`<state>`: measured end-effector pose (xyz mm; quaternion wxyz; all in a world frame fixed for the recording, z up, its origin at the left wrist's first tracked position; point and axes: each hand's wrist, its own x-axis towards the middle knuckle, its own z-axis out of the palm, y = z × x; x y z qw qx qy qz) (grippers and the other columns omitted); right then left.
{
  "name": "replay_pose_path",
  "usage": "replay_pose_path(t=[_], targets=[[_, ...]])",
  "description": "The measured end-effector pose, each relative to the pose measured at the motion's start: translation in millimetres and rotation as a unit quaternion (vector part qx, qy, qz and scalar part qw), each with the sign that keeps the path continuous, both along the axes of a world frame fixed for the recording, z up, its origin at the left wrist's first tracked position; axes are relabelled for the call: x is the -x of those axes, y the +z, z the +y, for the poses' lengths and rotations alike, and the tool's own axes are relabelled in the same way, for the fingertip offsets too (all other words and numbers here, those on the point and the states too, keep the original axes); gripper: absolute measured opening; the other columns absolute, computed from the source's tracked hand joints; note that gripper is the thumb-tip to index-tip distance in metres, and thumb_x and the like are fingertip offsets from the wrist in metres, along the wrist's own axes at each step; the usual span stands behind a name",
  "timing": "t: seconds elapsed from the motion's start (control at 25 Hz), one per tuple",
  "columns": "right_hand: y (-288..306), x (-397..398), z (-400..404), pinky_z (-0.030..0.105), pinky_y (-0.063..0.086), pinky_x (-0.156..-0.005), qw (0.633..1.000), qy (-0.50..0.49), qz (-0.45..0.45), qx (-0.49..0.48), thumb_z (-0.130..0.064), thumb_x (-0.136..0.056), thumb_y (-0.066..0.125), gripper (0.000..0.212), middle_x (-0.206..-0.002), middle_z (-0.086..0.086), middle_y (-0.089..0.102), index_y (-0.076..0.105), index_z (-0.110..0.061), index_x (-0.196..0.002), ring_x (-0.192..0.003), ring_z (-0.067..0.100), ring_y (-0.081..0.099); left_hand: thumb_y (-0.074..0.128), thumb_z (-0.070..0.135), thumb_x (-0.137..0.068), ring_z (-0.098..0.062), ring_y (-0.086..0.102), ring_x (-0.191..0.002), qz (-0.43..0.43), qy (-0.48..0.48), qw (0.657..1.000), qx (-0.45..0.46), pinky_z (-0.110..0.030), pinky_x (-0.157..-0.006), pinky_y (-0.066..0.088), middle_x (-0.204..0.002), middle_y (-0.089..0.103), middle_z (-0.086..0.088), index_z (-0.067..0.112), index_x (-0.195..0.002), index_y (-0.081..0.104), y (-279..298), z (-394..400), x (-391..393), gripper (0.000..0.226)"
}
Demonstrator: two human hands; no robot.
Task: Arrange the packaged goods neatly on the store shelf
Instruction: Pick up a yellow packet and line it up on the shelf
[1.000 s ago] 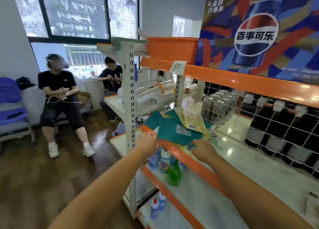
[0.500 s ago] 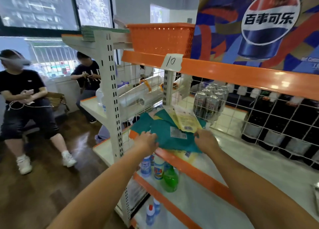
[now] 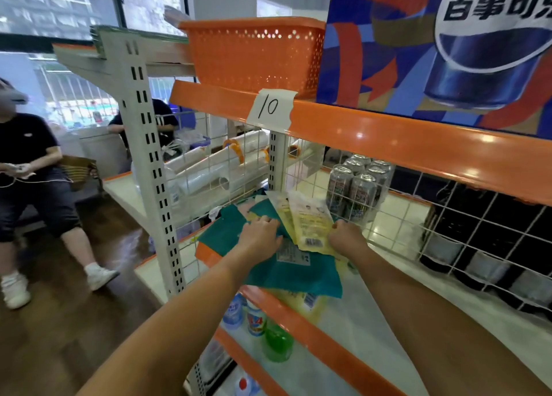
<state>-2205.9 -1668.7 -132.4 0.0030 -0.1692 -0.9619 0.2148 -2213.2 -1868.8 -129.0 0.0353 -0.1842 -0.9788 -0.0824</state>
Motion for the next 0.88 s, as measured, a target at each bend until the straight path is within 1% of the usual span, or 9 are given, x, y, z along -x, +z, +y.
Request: replay_pose_path(t=[0.12, 0.24, 0.36, 0.44, 0.52, 0.68, 0.76, 0.84, 0.88], targets=[[-6.2, 10.6, 0.7, 0.03, 0.041, -0.073, 0.999, -0.016, -0.022, 0.042, -0.025, -0.094, 0.043, 0.036, -0.12, 0.014, 0.055, 0.048, -0.008, -0.125, -0.103, 0.029, 0.055, 0.043, 0.033, -0.097, -0.028, 0.04, -0.127, -0.015, -0.007, 1.0, 0.004, -0.042, -0.102, 0.036, -0.14, 0.043, -0.007, 0.019, -0.139, 0.041, 0.6, 12.1, 8.7, 0.045], [-6.5, 19.0, 1.9, 0.029, 0.038, -0.069, 0.996, -0.031, -0.031, 0.079, -0.026, -0.094, 0.046, 0.038, -0.117, 0.013, 0.056, 0.047, -0.006, -0.125, -0.094, 0.026, 0.055, 0.041, 0.033, -0.097, -0.028, 0.037, -0.129, -0.022, -0.023, 0.999, 0.035, -0.043, -0.103, 0.035, -0.142, 0.041, -0.006, 0.018, -0.139, 0.041, -3.3, 16.2, 14.3, 0.044], [-3.5, 27.5, 2.5, 0.028, 0.044, -0.059, 0.987, -0.069, -0.03, 0.139, -0.025, -0.092, 0.054, 0.037, -0.097, 0.01, 0.058, 0.05, -0.002, -0.121, -0.076, 0.021, 0.057, 0.041, 0.032, -0.097, -0.028, 0.039, -0.127, -0.031, -0.033, 0.998, 0.035, -0.043, -0.103, 0.036, -0.14, 0.043, -0.006, 0.018, -0.137, 0.043, -5.9, 13.9, 19.5, 0.043], [-2.3, 31.7, 2.2, 0.033, 0.051, -0.069, 0.971, -0.094, -0.028, 0.217, -0.024, -0.09, 0.061, 0.04, -0.097, 0.012, 0.06, 0.052, 0.0, -0.119, -0.081, 0.025, 0.061, 0.042, 0.031, -0.096, -0.028, 0.04, -0.125, -0.035, -0.038, 0.998, 0.029, -0.043, -0.102, 0.037, -0.138, 0.046, -0.007, 0.019, -0.136, 0.044, -7.8, 12.5, 22.6, 0.043], [-1.4, 35.5, 3.6, 0.039, 0.052, -0.086, 0.954, -0.116, -0.02, 0.276, -0.025, -0.086, 0.067, 0.049, -0.113, 0.017, 0.061, 0.052, 0.003, -0.122, -0.098, 0.032, 0.062, 0.042, 0.03, -0.096, -0.029, 0.042, -0.124, -0.035, -0.04, 0.998, 0.024, -0.043, -0.101, 0.038, -0.135, 0.047, -0.008, 0.018, -0.135, 0.045, -9.3, 11.6, 24.3, 0.041], [-1.2, 35.7, 0.3, 0.046, 0.051, -0.092, 0.94, -0.132, -0.018, 0.314, -0.026, -0.08, 0.074, 0.057, -0.117, 0.018, 0.061, 0.052, 0.002, -0.124, -0.102, 0.033, 0.062, 0.039, 0.032, -0.097, -0.029, 0.04, -0.125, -0.035, -0.055, 0.998, 0.018, -0.043, -0.102, 0.037, -0.137, 0.045, -0.008, 0.019, -0.137, 0.044, -12.0, 6.0, 23.9, 0.042], [1.8, 30.6, -7.8, 0.042, 0.055, -0.081, 0.936, -0.141, 0.007, 0.323, -0.023, -0.081, 0.072, 0.052, -0.117, 0.017, 0.061, 0.053, 0.0, -0.124, -0.101, 0.033, 0.062, 0.037, 0.034, -0.098, -0.029, 0.038, -0.127, -0.035, -0.072, 0.997, 0.015, -0.043, -0.103, 0.035, -0.138, 0.043, -0.008, 0.021, -0.139, 0.042, -13.7, 0.5, 22.6, 0.043], [10.0, 22.1, -19.0, 0.033, 0.053, -0.057, 0.94, -0.154, 0.038, 0.303, -0.021, -0.084, 0.069, 0.042, -0.115, 0.016, 0.063, 0.056, -0.003, -0.119, -0.095, 0.032, 0.063, 0.035, 0.034, -0.099, -0.03, 0.037, -0.127, -0.036, -0.088, 0.995, 0.02, -0.044, -0.103, 0.034, -0.138, 0.043, -0.008, 0.022, -0.139, 0.041, -15.7, -4.2, 23.3, 0.042], [12.9, 19.0, -23.0, 0.03, 0.05, -0.051, 0.947, -0.157, 0.051, 0.276, -0.021, -0.085, 0.068, 0.038, -0.112, 0.015, 0.063, 0.058, -0.004, -0.118, -0.089, 0.03, 0.063, 0.035, 0.034, -0.099, -0.03, 0.037, -0.127, -0.037, -0.094, 0.995, 0.025, -0.044, -0.103, 0.035, -0.138, 0.042, -0.009, 0.022, -0.139, 0.041, -15.8, -5.6, 23.8, 0.042]])
